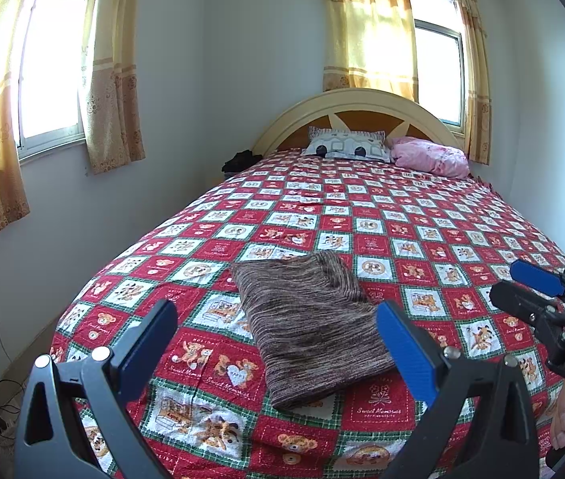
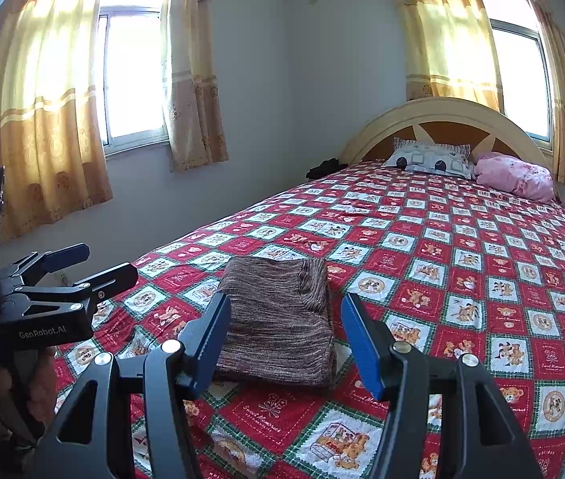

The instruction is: Fold small clothes

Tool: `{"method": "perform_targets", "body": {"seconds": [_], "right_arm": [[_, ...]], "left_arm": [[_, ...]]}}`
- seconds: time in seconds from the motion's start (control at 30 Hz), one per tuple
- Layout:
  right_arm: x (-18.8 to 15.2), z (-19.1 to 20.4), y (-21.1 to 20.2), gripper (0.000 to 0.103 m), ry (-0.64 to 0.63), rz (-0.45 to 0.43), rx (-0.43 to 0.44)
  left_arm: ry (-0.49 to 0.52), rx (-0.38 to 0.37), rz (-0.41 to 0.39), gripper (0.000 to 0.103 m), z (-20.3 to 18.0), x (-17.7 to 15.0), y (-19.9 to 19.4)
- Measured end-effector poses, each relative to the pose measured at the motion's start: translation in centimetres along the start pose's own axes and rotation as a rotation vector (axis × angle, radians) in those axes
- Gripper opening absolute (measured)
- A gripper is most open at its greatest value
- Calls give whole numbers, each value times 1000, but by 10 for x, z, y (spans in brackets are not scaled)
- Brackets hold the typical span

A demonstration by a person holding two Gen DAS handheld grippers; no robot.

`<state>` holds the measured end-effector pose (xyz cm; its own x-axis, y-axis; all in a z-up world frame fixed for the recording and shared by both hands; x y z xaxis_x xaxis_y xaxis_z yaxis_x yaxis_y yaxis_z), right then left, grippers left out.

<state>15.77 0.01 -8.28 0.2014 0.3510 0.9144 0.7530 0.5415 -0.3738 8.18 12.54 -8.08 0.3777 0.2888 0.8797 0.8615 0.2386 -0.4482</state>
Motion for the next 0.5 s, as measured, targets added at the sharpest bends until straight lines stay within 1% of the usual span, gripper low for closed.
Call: {"method": "perform_targets", "body": {"seconds": [0.27,0.37,0.5], "right_arm": [[3,-1,-5,59,7,-25,-13],[6,-2,-9,59,8,-44,-22],[9,-2,-14,59,10,-63,-29]], "left_arm": [[9,-4,-20,103,0,6,-3],[17,-20,-21,103,-1,9,-5],[16,-24,-60,103,-1,16,-15]]}}
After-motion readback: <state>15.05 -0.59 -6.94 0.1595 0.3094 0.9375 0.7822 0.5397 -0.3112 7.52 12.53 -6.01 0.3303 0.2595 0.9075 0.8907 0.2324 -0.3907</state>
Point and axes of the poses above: each gripper's, at about its wrist camera, not at the fingertips, and y roughly the way its jaws point, z to its left, x to its top, the point moved 7 cm from there along y, roughly the way its jaws point, and after that the axes turned 11 degrees about -y, right-handed, at the moved point
